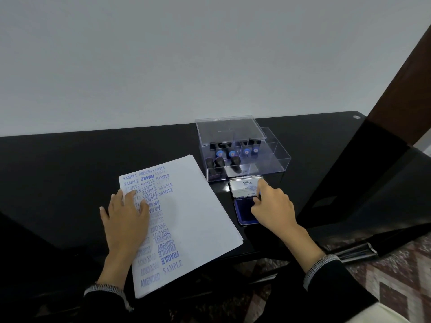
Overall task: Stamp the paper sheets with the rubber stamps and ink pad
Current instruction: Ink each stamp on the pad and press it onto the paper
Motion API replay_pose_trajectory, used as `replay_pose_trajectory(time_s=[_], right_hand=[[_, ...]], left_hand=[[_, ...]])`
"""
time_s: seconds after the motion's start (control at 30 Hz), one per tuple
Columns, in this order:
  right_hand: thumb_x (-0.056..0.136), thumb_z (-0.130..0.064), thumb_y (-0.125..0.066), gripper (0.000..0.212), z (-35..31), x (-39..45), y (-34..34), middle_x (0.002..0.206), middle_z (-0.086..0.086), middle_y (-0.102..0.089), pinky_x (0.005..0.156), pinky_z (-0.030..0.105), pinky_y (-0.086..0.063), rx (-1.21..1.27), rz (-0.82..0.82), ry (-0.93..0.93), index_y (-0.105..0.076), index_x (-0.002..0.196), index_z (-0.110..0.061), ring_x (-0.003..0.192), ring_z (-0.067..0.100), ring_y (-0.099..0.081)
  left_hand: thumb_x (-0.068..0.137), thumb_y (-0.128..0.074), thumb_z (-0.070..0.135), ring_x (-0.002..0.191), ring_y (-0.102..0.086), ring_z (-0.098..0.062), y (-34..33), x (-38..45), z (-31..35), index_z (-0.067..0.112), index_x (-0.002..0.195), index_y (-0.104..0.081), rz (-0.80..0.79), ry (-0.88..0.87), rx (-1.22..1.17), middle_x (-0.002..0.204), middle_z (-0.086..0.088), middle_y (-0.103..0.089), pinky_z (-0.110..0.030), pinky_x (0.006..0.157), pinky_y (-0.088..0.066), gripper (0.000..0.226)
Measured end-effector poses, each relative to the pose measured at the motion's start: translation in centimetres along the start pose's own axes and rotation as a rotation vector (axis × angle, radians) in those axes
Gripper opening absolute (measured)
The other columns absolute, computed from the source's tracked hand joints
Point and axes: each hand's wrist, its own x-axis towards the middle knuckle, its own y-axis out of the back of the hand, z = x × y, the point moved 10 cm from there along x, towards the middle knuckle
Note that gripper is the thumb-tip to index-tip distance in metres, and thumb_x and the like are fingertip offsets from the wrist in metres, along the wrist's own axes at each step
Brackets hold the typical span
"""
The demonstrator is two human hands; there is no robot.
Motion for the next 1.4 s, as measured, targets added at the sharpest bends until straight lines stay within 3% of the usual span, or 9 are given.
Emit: replay_pose_trajectory(time_s=[0.23,0.37,0.87,0.97,1.07,1.13,1.23,1.33,1.4], right_hand=[[0.087,-0.012,-0.052,0.022,-0.9,-0.6,-0.1,0.069,-0.001,-0.046,0.056,0.031,-0.033,-0.106,0.042,0.039,-0.031,0.089,-0.018,0.066,0.027,-0.046],[0.087,-0.015,-0.053,0.016,0.2,-0.1,0.0,0.076,0.003,-0.056,0.057,0.032,-0.036,-0.003,0.009,-0.024,-0.038,0.087,-0.017,0.070,0.026,-0.052],[0.089,-0.017,-0.052,0.013,-1.4,-0.4,1.0,0.083,0.002,-0.054,0.061,0.033,-0.038,-0.030,-0.010,-0.022,-0.039,0.092,-0.016,0.071,0.024,-0.050],[0.091,-0.017,-0.049,0.014,-4.7,-1.2,-0.1,0.074,0.005,-0.054,0.058,0.036,-0.040,0.331,-0.038,0.061,-0.036,0.095,-0.016,0.066,0.025,-0.052],[0.096,-0.016,-0.043,0.014,-9.1,-1.3,-2.7,0.077,0.006,-0.052,0.052,0.029,-0.037,0.647,-0.182,0.137,-0.031,0.102,-0.015,0.061,0.017,-0.048],[0.099,-0.016,-0.042,0.014,-11.9,-0.6,-3.5,0.076,0.002,-0.048,0.050,0.018,-0.033,0.656,-0.201,0.220,-0.029,0.100,-0.010,0.059,0.010,-0.042],[0.098,-0.016,-0.047,0.014,-14.9,0.8,-4.4,0.076,0.001,-0.049,0.051,0.013,-0.037,0.587,-0.199,0.317,-0.036,0.096,-0.007,0.059,0.008,-0.042],[0.097,-0.012,-0.049,0.010,-17.3,2.0,-5.5,0.073,-0.005,-0.046,0.056,0.020,-0.034,0.460,-0.206,0.422,-0.042,0.092,-0.007,0.058,0.001,-0.046],[0.097,-0.007,-0.048,0.007,-18.8,2.4,-6.3,0.076,-0.006,-0.046,0.058,0.026,-0.036,0.352,-0.226,0.496,-0.042,0.095,-0.010,0.062,-0.014,-0.049]], left_hand=[[0.098,-0.045,0.032,0.145,-0.021,-0.030,0.1,0.0,0.0,0.011,0.139,-0.045,0.005,0.005,-0.012,0.152,-0.015,-0.033,-0.053,0.117,-0.006,0.046],[0.098,-0.045,0.034,0.145,-0.020,-0.029,0.0,0.0,0.0,0.012,0.139,-0.045,0.004,0.006,-0.020,0.152,-0.014,-0.033,-0.052,0.118,-0.006,0.047],[0.093,-0.052,0.031,0.145,-0.018,-0.027,0.9,-0.1,-0.1,0.014,0.133,-0.050,0.042,0.018,-0.134,0.152,-0.010,-0.032,-0.050,0.118,-0.006,0.043],[0.092,-0.057,0.023,0.146,-0.015,-0.022,1.6,-0.1,0.7,0.015,0.126,-0.056,0.098,-0.062,-0.210,0.152,-0.006,-0.033,-0.043,0.120,-0.008,0.035],[0.091,-0.057,0.013,0.140,-0.032,-0.017,1.5,-0.3,2.1,0.014,0.116,-0.064,0.097,-0.221,-0.237,0.140,-0.001,-0.049,-0.032,0.116,-0.021,0.026],[0.092,-0.055,0.012,0.130,-0.042,-0.009,1.2,-0.4,2.5,0.016,0.114,-0.065,0.033,-0.239,-0.308,0.131,0.006,-0.054,-0.022,0.105,-0.032,0.025],[0.092,-0.055,0.017,0.111,-0.051,-0.001,0.8,-0.2,2.2,0.023,0.114,-0.063,-0.045,-0.187,-0.385,0.120,0.014,-0.056,-0.019,0.092,-0.040,0.024],[0.091,-0.057,0.018,0.104,-0.051,0.001,0.9,0.2,2.1,0.026,0.115,-0.063,-0.044,-0.173,-0.356,0.117,0.016,-0.056,-0.016,0.087,-0.038,0.026],[0.089,-0.058,0.019,0.104,-0.052,0.000,0.8,0.3,2.0,0.028,0.114,-0.062,-0.031,-0.184,-0.335,0.115,0.017,-0.057,-0.017,0.086,-0.038,0.027]])
